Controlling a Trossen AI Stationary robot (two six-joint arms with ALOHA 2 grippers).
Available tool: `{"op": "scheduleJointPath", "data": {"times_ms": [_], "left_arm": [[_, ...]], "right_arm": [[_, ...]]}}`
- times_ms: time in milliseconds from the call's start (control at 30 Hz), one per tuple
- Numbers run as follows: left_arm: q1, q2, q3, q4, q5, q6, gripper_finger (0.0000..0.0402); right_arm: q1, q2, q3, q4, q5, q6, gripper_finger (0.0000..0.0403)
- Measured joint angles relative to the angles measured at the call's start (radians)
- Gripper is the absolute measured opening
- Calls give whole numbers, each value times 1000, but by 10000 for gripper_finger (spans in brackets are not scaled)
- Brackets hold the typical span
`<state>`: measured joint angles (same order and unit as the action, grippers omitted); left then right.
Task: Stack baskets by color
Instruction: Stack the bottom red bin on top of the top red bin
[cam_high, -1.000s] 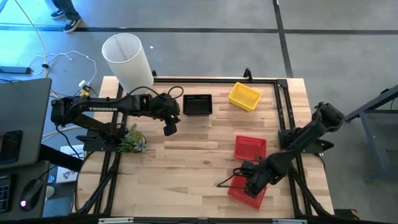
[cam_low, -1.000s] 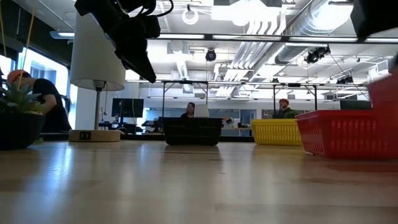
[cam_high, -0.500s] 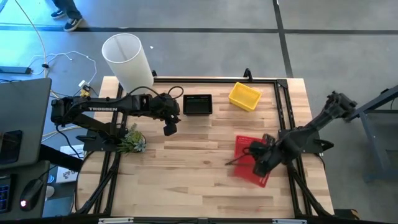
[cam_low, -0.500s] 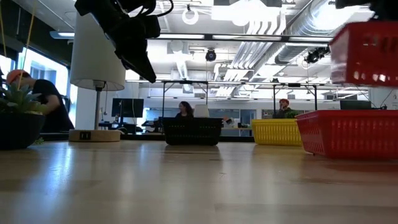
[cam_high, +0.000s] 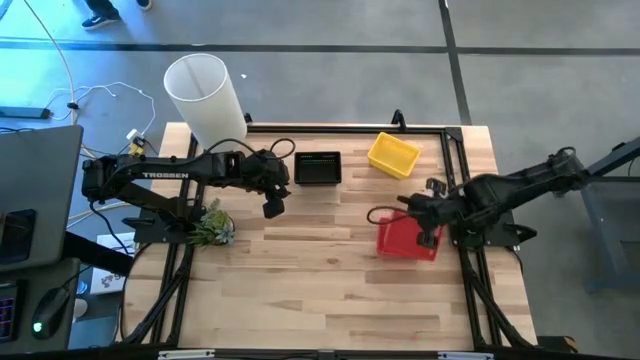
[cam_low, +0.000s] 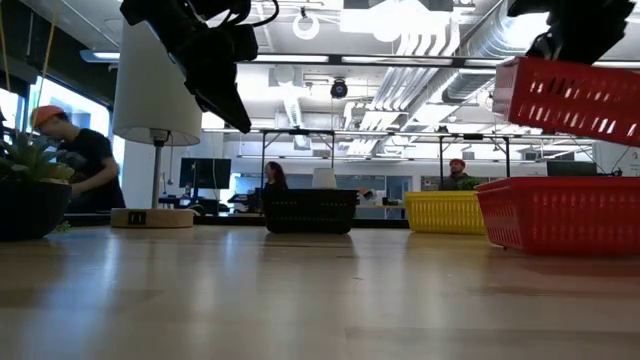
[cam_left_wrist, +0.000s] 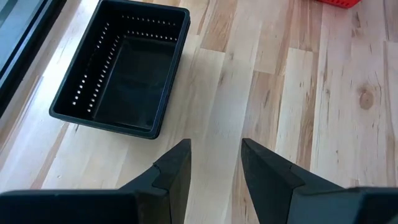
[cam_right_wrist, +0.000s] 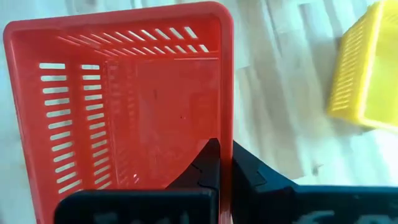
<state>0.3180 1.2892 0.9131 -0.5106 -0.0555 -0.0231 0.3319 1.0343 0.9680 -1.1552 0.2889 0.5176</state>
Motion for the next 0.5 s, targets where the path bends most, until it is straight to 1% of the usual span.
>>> {"op": "scheduleJointPath", "data": {"times_ms": [100, 200, 367, 500], "left_arm": [[0, 0, 0, 0, 0, 0, 129], [0, 0, 0, 0, 0, 0, 129], [0, 0, 0, 0, 0, 0, 129], [0, 0, 0, 0, 0, 0, 129]], "right_arm": [[-60, 0, 0, -1, -6, -109, 0], [-114, 12, 0, -1, -28, -183, 0], [-180, 36, 0, 2, -105, -230, 0], [-209, 72, 0, 16, -149, -231, 0]]}}
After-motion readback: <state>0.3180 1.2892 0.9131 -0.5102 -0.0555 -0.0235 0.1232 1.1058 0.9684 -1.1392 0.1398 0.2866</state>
